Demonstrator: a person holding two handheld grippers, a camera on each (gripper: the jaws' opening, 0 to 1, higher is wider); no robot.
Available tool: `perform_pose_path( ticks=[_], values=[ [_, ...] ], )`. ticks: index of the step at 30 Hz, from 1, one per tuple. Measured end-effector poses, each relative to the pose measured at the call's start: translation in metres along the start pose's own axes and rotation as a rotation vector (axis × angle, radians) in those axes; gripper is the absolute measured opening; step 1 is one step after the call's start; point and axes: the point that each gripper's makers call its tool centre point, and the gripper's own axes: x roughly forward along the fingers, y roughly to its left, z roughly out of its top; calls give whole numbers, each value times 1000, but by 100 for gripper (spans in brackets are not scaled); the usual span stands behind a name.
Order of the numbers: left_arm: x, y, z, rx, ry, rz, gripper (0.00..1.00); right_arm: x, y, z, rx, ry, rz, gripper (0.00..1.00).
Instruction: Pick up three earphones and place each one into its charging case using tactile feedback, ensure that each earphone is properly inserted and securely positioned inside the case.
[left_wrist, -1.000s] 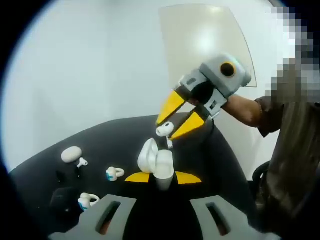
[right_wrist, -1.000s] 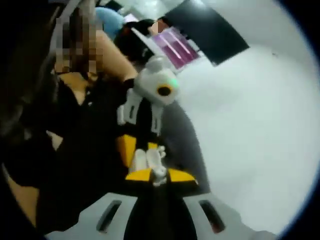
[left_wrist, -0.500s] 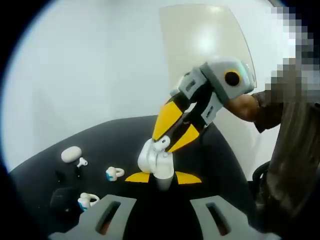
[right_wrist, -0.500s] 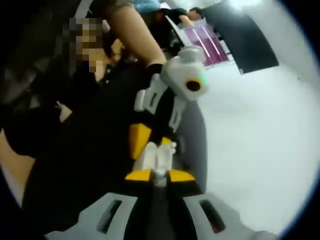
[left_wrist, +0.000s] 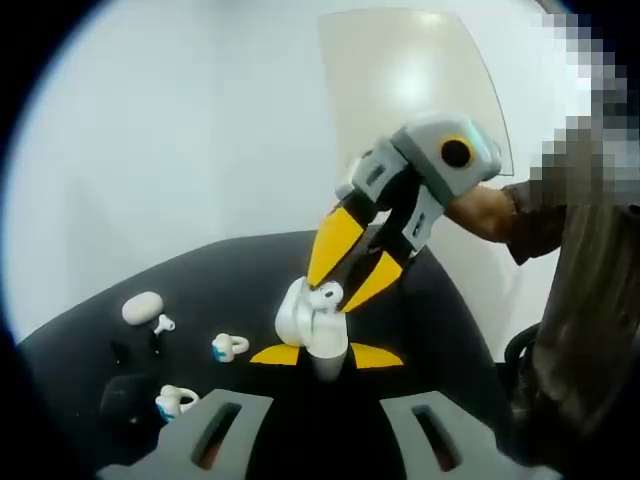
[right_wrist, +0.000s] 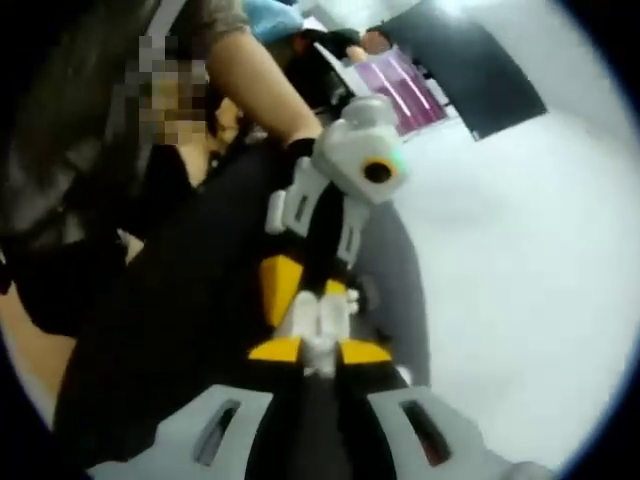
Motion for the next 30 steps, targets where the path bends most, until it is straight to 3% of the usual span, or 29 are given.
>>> perform_pose_path(
  ticks=[10, 12, 14, 19, 22, 26, 30],
  values=[
    [0, 1, 0, 1, 0, 1, 14, -11, -2, 1, 132, -62, -29, 15],
    [0, 1, 0, 2, 1, 3, 14, -11, 2, 6, 286, -105, -1, 16],
    [0, 1, 0, 1, 1, 2, 14, -10, 0, 12, 360, -145, -12, 16],
    [0, 1, 0, 2, 1, 3, 14, -5, -6, 0, 439, -90, -59, 16],
    [0, 1, 0, 2, 1, 4, 14, 0, -4, 0, 459, -90, -51, 16],
    [0, 1, 0, 3, 1, 5, 14, 1, -2, 1, 398, -71, -61, 16],
    [1, 1, 0, 3, 1, 4, 14, -3, -3, -2, 402, -71, -64, 15]
  ],
)
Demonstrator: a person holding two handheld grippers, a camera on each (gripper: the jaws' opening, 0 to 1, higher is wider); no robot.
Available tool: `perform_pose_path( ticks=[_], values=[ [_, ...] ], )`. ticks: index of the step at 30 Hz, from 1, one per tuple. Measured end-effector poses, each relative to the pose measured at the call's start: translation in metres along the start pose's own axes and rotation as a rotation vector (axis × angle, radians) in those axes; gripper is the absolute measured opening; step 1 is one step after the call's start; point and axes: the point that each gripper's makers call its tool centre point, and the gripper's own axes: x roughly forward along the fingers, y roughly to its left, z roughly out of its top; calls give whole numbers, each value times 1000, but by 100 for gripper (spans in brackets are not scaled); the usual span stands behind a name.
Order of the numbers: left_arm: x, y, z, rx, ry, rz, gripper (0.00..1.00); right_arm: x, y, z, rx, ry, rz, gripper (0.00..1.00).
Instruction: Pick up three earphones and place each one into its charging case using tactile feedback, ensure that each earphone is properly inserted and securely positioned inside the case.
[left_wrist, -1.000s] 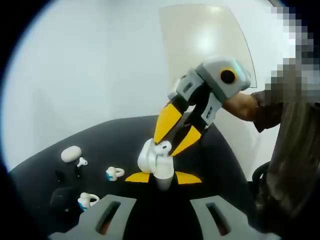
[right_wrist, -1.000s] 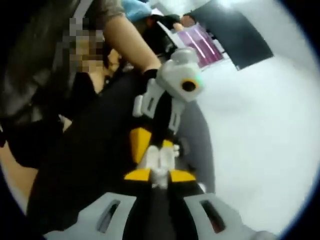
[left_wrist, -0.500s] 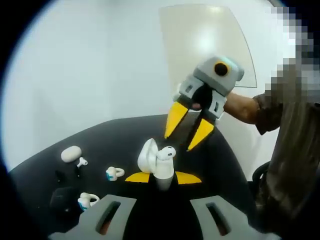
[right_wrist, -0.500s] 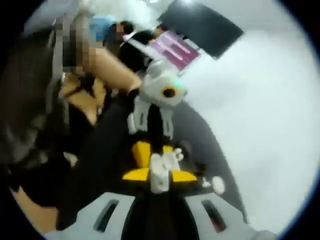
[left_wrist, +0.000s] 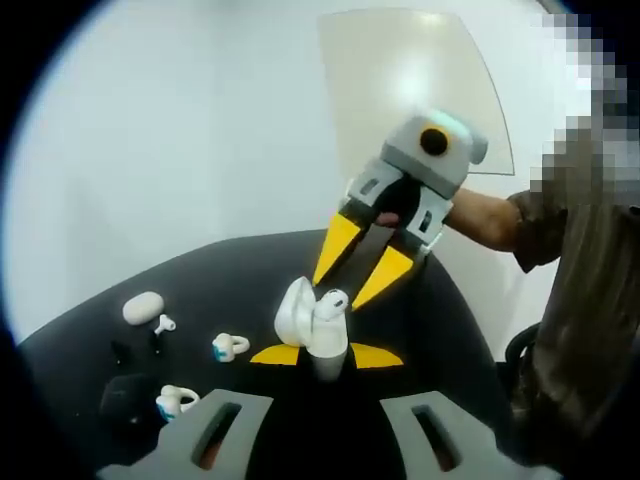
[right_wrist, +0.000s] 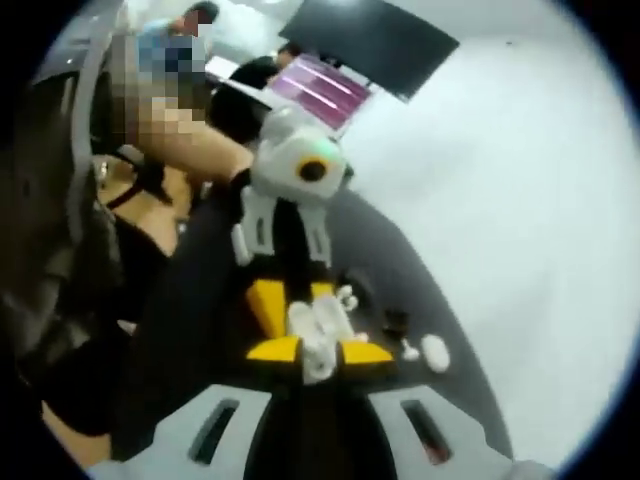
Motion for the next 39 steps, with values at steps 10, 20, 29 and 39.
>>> perform_pose_path(
  ticks=[10, 20, 29, 39],
  values=[
    [0, 0, 0, 1, 0, 1, 14, -11, -6, 13, 155, -112, 1, 15],
    [0, 0, 0, -1, 1, -1, 14, -4, -3, -5, 69, -37, -20, 8],
    [0, -1, 0, -1, 1, -1, 14, -15, -9, -8, 318, -141, 16, 28],
    [0, -1, 0, -5, 0, -4, 14, 4, 4, -27, 509, -225, 289, 25]
  ],
)
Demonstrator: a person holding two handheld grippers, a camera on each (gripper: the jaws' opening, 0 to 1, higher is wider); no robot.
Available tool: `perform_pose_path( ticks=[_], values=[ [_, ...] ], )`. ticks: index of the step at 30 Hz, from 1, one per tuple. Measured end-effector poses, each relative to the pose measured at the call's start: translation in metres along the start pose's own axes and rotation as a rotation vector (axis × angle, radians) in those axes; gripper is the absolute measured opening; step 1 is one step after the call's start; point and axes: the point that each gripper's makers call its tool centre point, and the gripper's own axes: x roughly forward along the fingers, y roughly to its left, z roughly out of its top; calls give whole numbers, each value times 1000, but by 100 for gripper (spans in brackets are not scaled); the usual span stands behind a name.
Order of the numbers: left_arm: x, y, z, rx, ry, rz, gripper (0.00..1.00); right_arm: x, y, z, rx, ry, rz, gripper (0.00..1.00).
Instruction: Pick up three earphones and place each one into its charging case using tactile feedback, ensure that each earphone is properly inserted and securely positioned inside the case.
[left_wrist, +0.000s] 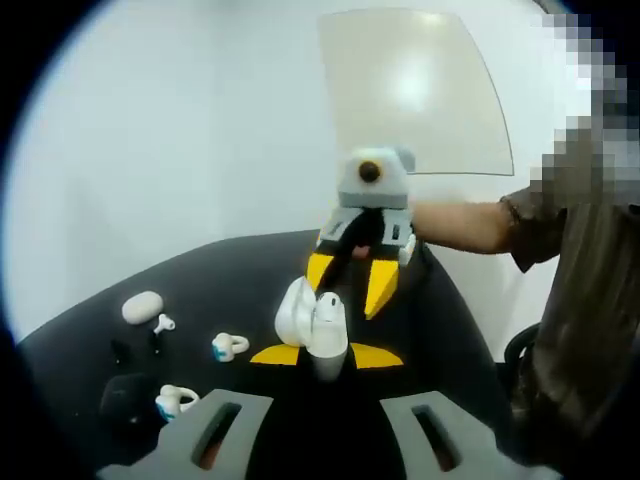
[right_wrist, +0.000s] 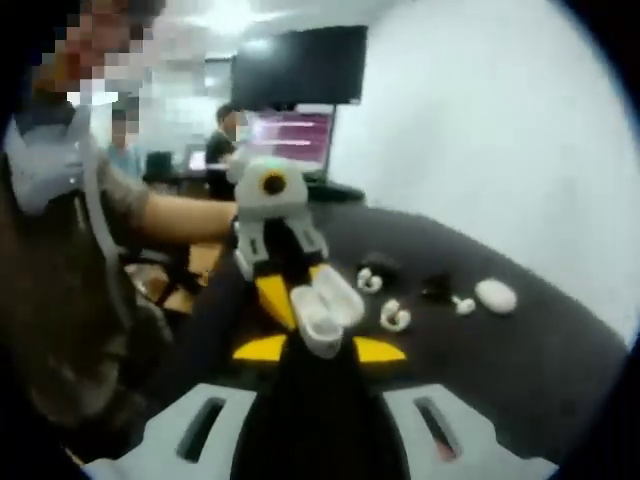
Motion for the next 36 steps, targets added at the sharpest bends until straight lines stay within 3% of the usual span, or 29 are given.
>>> perform_pose_path(
  ticks=[3, 6, 17, 23, 30, 33, 36],
  values=[
    [0, 0, 0, 1, 0, 0, 14, 7, -5, -7, 0, 32, 24, 23],
    [0, 0, 0, 3, 0, 1, 14, 13, 3, -2, 33, -12, 76, 20],
    [-1, 3, 0, 8, 2, 14, 15, 19, 5, 0, 5, -33, 82, 17],
    [-9, 8, 9, 10, -51, 43, 18, 14, 3, -3, 32, -62, 67, 17],
    [-26, 11, 21, -40, -79, 21, 25, 10, -3, -3, 63, -82, 63, 17],
    [-48, 26, 35, 2, -73, 52, 25, 10, -3, -3, 46, -86, 56, 17],
    [-64, 65, 58, 14, -56, 144, 23, 11, -4, -2, 50, -87, 59, 17]
  ],
)
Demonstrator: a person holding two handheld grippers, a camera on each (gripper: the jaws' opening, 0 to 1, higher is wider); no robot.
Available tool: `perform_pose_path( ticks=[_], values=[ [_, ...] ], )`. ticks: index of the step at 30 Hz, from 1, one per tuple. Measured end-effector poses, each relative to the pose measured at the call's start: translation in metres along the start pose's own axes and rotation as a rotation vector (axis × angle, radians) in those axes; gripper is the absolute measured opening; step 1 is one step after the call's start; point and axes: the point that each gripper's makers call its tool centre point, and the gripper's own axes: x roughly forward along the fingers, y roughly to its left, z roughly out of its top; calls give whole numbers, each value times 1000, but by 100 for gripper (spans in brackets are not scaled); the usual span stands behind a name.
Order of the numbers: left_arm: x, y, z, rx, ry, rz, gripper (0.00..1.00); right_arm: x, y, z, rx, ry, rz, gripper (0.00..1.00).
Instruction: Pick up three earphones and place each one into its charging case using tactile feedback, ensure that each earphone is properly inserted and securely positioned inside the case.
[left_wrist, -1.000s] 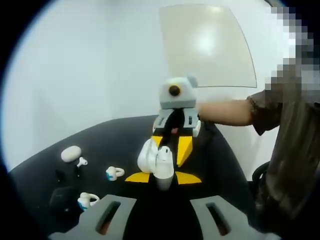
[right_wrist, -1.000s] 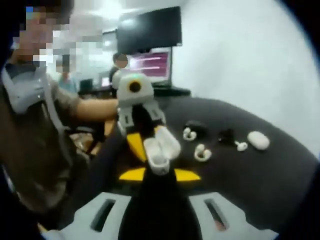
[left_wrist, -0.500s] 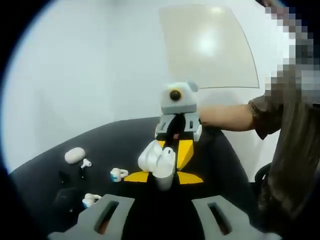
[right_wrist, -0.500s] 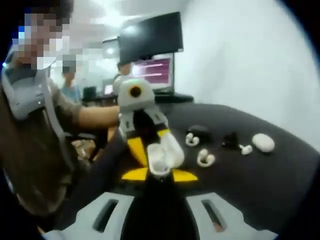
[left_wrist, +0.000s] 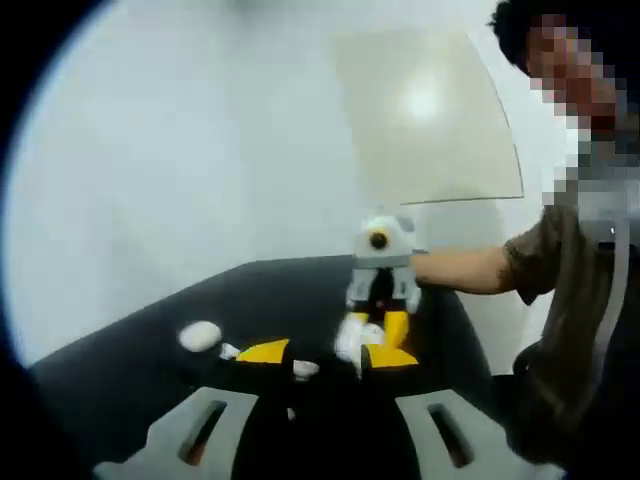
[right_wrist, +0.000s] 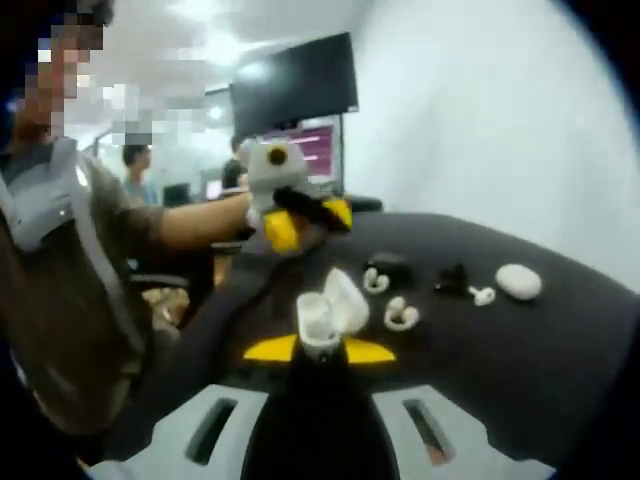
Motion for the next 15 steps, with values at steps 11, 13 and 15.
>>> perform_pose_path(
  ticks=[11, 13, 15],
  values=[
    [58, 77, -22, 162, 444, 65, 23, 0, -2, 0, -3, -1, -16, 17],
    [72, 74, -24, 175, 491, 25, 21, 0, -2, 0, -4, 0, -17, 17],
    [87, 71, -23, 144, 515, -17, 15, 0, -2, 0, -7, 1, -19, 17]
  ],
)
